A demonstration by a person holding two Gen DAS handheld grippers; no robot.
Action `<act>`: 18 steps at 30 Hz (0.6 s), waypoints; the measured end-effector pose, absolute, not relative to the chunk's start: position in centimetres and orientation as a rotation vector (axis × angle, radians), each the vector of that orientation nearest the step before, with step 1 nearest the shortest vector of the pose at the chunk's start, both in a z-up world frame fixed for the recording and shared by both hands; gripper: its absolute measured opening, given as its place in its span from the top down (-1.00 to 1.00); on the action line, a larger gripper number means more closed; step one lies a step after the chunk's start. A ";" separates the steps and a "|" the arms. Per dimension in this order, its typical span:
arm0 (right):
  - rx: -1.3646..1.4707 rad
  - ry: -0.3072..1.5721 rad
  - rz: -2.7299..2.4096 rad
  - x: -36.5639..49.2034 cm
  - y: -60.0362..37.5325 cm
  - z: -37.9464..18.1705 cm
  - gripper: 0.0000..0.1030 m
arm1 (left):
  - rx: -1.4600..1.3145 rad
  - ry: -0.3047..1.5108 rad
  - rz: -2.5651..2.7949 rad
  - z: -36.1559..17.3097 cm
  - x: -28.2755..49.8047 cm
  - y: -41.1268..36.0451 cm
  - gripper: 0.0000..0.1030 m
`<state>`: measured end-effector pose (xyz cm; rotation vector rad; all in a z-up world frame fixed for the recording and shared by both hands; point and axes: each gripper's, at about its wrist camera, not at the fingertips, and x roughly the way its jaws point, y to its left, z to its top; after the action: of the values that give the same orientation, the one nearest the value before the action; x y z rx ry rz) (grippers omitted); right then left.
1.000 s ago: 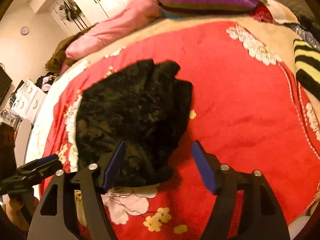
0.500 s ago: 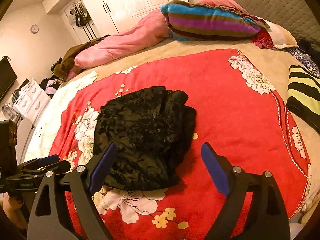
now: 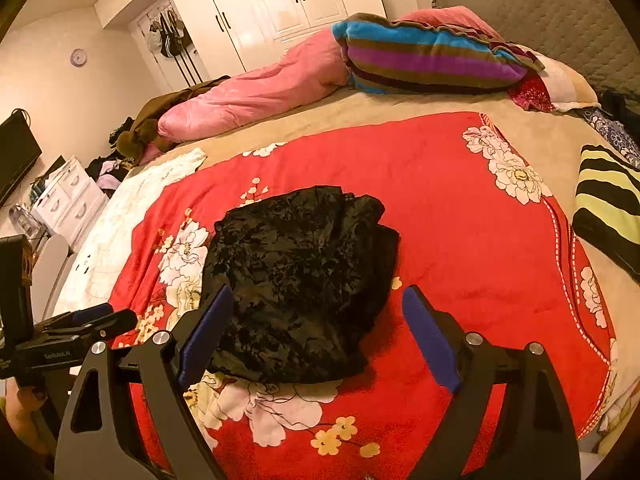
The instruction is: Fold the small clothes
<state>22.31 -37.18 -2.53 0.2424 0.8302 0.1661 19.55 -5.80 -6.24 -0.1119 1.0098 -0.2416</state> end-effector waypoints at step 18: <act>0.340 1.056 0.235 32.1 -38.8 -11.2 -0.91 | -0.167 1.141 -0.325 -13.1 26.9 -8.6 -0.82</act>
<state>32.06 -38.75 -11.16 0.3404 1.0556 0.2351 26.91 -8.57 -13.11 -0.1673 1.1411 -0.3253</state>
